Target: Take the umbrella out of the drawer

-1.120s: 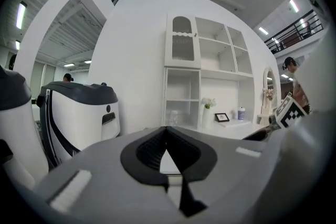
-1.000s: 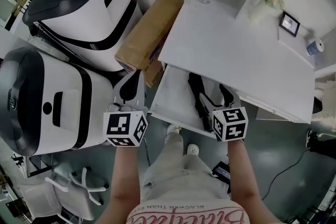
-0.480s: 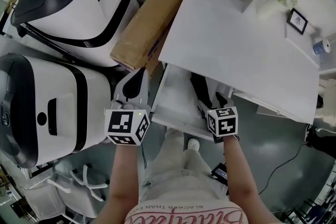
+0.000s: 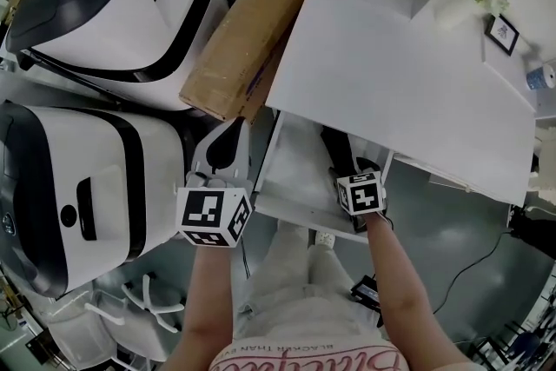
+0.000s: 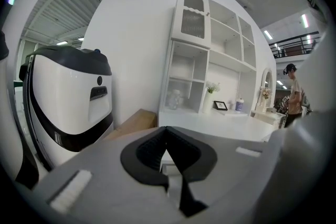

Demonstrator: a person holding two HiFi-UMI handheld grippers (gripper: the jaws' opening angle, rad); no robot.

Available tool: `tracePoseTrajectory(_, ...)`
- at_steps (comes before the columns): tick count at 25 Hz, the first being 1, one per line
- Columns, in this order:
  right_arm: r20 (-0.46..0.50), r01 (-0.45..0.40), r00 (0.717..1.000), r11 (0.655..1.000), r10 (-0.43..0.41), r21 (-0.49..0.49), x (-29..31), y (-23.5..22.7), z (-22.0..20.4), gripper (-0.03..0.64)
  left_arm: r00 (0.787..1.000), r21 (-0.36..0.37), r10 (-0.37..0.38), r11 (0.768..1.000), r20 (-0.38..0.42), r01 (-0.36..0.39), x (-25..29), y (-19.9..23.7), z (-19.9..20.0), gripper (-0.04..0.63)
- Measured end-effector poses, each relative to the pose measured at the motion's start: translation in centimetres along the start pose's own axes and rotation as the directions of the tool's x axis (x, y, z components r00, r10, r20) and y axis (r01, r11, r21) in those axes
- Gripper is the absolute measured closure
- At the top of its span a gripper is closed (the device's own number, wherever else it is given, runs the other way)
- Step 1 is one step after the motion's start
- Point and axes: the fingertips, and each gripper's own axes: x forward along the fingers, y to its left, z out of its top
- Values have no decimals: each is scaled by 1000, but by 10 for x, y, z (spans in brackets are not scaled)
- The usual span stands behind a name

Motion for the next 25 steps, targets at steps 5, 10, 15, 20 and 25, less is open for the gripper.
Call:
tracePoseTrajectory(5,-77,27,997,1000,-26,14,32,-12,-11,302,1000,-5,-20,1000,-19,20,13,5,-8,586)
tracePoseTrajectory(10,-143,55,988,998,-49,38,55,-20,-24,302,999,-1,-27,1000,-36,27,21,12,-16,586)
tracePoseTrajectory(15,-182,69,981,998,-65,15,71,-23,-27,303,998,8,-29,1000,-57,30,26,16,-24,586)
tracePoseTrajectory(20,-228,68,971,998,-66,2,85,-26,-36,302,997,26,-22,999,-69,23,24,20,-29,586)
tracePoseTrajectory(25,-220,54,974,998,-48,22,86,-25,-38,309,997,20,-17,1000,-80,18,19,20,-34,586)
